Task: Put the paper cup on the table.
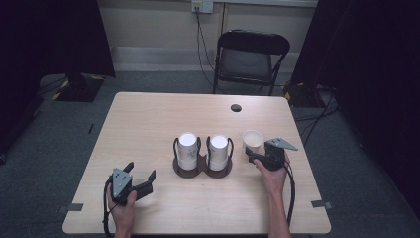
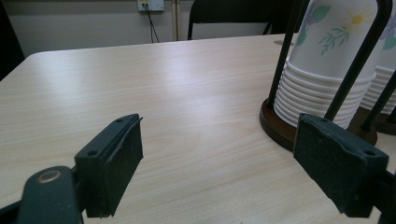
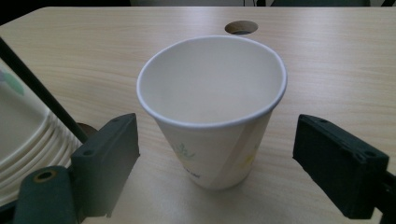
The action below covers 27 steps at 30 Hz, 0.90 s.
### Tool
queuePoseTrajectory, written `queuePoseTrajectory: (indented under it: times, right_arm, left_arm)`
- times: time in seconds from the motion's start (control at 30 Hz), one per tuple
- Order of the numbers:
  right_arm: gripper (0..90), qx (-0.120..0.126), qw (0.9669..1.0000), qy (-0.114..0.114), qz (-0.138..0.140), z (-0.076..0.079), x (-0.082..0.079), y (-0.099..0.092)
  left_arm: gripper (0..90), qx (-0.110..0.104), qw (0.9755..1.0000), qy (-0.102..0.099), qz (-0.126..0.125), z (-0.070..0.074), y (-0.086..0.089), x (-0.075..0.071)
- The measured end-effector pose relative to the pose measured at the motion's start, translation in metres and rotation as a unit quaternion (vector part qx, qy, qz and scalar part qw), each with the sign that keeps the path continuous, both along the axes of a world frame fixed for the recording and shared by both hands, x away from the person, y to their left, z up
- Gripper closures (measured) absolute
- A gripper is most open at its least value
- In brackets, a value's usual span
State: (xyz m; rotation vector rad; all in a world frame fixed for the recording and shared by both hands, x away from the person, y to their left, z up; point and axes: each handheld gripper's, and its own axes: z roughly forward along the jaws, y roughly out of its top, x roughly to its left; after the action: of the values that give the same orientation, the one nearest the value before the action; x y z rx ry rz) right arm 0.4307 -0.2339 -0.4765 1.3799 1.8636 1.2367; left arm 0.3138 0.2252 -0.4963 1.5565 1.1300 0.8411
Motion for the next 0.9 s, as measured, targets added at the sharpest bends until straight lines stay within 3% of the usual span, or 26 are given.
queuePoseTrajectory:
  times: [0.3, 0.63, 0.9]
  right_arm:
    - [13.9, 0.004, 0.9997, -0.025, 0.006, 0.01, -0.024, -0.003]
    - [14.1, 0.014, 0.9983, -0.056, -0.01, 0.01, -0.053, 0.005]
    - [14.5, 0.004, 0.997, -0.076, -0.017, 0.011, -0.073, 0.014]
  left_arm:
    - [15.8, -0.003, 1.0, 0.003, 0.004, 0.0, 0.001, 0.001]
    - [15.8, -0.004, 1.0, 0.002, 0.0, 0.0, 0.001, 0.0]
    - [15.7, -0.016, 0.9998, 0.002, 0.008, 0.0, 0.003, 0.0]
